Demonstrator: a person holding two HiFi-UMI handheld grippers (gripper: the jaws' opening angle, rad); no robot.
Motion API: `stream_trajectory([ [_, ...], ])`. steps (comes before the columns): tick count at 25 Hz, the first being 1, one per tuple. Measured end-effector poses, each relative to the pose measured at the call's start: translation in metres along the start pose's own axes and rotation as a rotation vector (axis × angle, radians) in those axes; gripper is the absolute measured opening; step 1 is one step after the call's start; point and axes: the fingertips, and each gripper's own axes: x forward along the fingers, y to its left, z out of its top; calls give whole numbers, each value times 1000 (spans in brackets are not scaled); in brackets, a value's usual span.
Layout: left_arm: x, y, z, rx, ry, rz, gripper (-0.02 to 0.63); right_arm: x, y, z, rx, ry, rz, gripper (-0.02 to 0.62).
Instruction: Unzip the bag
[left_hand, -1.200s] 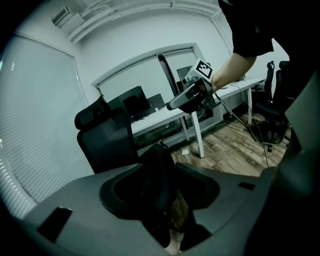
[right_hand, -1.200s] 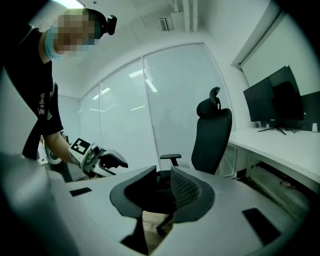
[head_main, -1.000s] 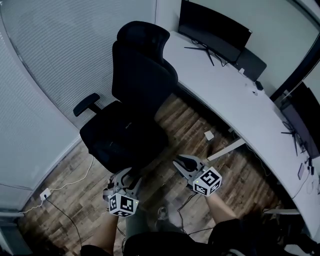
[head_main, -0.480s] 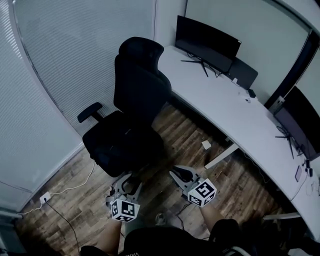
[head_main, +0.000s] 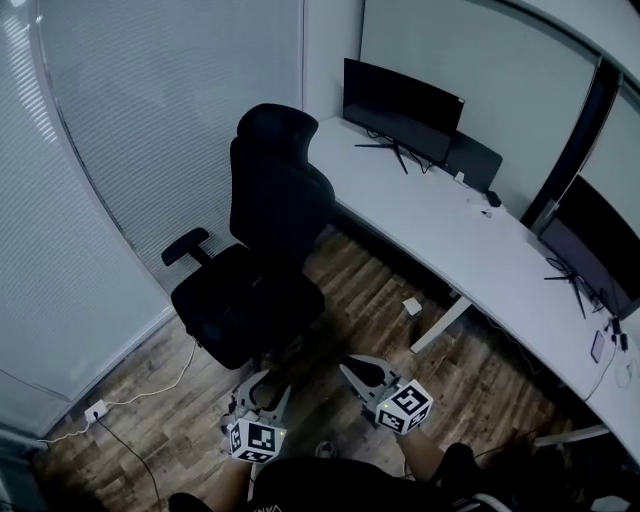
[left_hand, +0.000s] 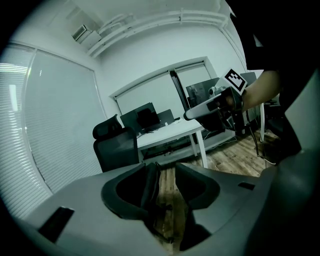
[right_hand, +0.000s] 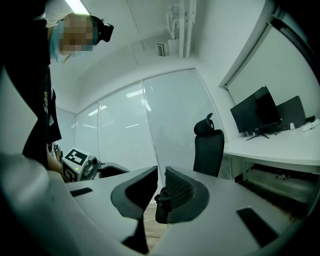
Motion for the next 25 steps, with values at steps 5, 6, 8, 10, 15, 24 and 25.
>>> stream_trajectory([
  [5, -21, -14, -2, -38, 1, -6, 192, -14, 17, -4, 31, 6, -9, 67],
  [6, -25, -16, -3, -44, -1, -2, 190, -16, 20, -6, 36, 10, -11, 66],
  [8, -34, -18, -1, -70, -18, 11, 153, -20, 27, -9, 39, 24, -13, 57],
  [10, -41, -20, 1, -99, -35, 20, 111, -24, 32, -12, 36, 43, -18, 52],
  [15, -52, -25, 7, -147, -57, 34, 28, -28, 38, -15, 18, 76, -24, 46],
  [24, -57, -25, 17, -154, -83, 16, 18, -31, 37, -13, 11, 101, -36, 44],
  [25, -57, -25, 17, -158, -87, 15, 18, -31, 37, -13, 12, 103, -35, 44],
])
